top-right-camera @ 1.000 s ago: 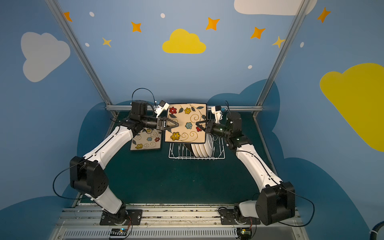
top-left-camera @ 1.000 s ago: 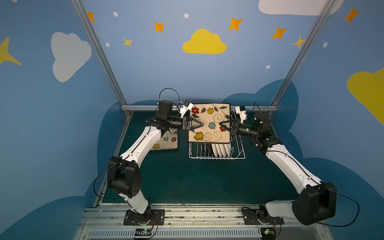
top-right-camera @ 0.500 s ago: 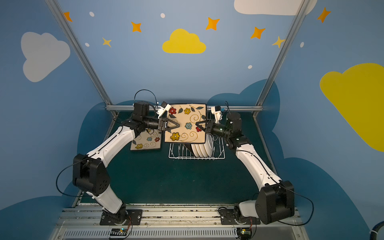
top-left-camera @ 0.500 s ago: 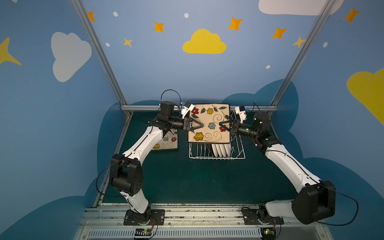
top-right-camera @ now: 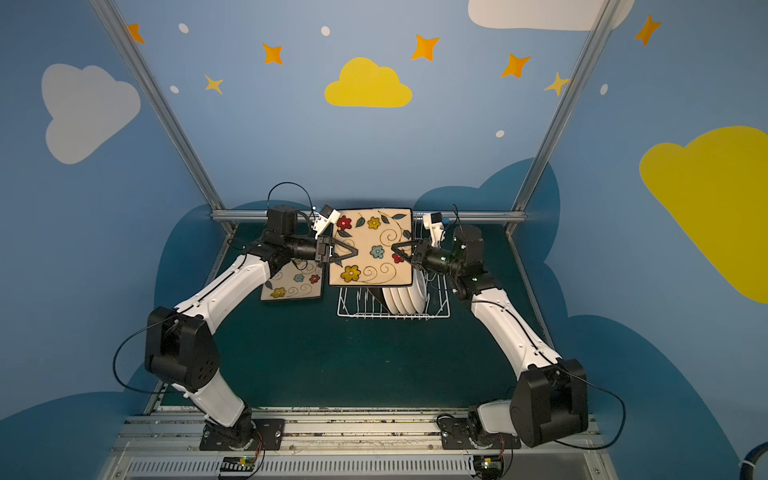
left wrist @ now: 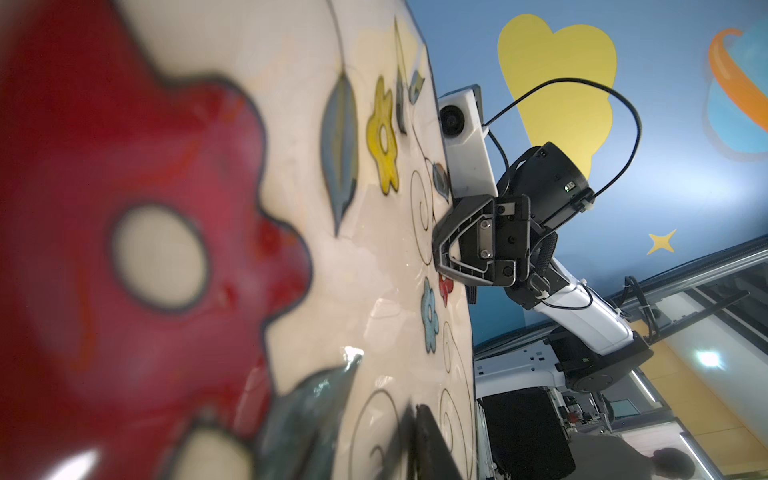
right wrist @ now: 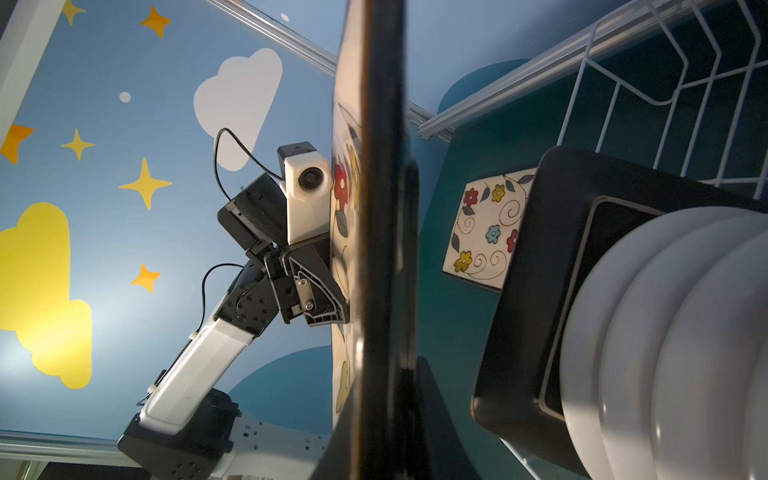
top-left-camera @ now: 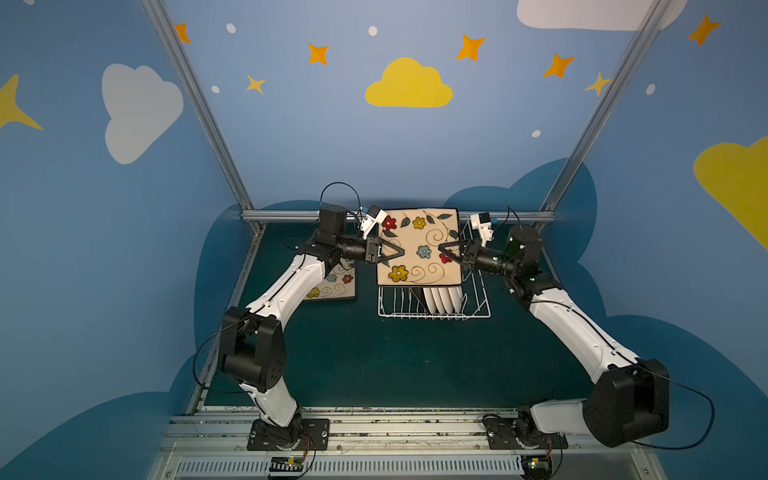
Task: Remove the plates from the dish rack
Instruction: 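Regrasp the plate's near edge with the left gripper, holding it level with both, then carry the plate onto the table plate with the left gripper while the right releases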
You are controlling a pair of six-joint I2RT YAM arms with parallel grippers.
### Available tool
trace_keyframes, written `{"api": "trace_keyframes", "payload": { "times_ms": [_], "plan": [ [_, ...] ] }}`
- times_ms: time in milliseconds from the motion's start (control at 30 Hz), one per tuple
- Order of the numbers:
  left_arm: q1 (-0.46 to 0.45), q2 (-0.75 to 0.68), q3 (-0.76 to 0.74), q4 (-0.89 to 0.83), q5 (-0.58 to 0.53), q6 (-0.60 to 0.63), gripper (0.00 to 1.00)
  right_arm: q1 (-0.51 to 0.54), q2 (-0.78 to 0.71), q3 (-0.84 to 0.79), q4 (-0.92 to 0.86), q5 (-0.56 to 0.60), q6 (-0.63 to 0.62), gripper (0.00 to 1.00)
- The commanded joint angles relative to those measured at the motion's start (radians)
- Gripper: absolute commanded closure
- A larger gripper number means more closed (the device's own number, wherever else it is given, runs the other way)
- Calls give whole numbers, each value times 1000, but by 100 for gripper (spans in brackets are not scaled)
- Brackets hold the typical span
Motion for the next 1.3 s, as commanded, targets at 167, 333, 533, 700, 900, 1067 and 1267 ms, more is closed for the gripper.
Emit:
{"api": "trace_keyframes", "payload": {
  "times_ms": [167, 333, 533, 700, 900, 1067, 1267],
  "plan": [
    [-7, -73, 1, 46, -4, -39, 97, 10, -23, 38, 90, -10, -32, 93],
    [-4, -94, 1, 48, -10, -45, 97, 9, -26, 36, 68, 17, -36, 73],
    [10, -112, 5, 39, -31, -54, 97, 7, -28, 41, 41, 39, -34, 49],
    [26, -121, 14, 42, -33, -64, 97, 4, -42, 69, -65, 81, -57, 22],
    [76, -153, 68, -58, -30, -1, 97, -8, -65, 99, -210, 137, -127, 11],
    [147, -173, 163, -273, -29, 138, 97, -16, -81, 94, -233, 112, -164, 10],
    [284, -187, 259, -479, -44, 280, 97, -14, -122, 103, -319, 112, -300, 10]
  ]
}}
